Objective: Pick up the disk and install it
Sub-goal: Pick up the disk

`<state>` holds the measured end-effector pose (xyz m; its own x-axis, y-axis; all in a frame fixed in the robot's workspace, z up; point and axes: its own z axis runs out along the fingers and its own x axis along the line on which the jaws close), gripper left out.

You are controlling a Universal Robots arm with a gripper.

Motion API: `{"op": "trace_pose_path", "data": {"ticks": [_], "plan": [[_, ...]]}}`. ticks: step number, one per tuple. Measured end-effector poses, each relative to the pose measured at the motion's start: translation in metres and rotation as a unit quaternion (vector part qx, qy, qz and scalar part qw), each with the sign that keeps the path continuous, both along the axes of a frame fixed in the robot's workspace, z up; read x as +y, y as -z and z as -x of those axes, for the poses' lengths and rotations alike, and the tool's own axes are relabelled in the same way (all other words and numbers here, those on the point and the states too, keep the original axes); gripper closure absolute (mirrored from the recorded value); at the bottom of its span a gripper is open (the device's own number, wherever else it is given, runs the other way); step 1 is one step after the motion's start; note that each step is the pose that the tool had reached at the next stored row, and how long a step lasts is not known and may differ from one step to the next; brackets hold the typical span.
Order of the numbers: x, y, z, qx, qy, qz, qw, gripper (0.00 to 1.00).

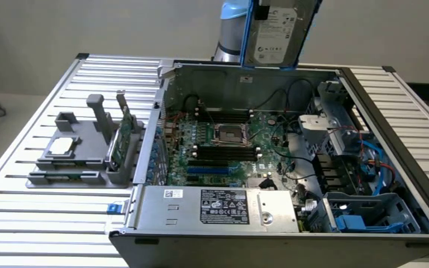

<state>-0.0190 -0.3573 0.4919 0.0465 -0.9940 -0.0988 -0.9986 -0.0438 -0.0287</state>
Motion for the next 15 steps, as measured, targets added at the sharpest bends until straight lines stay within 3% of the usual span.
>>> {"op": "trace_pose_path", "data": {"ticks": [9,15], "plan": [[-0.0138,0.0,-0.041,0.0,0.0,-0.0009,1.0,0.67],[-0.0283,-0.0025,-0.06,0.0,0.0,-0.0012,1.0,0.67]]}}
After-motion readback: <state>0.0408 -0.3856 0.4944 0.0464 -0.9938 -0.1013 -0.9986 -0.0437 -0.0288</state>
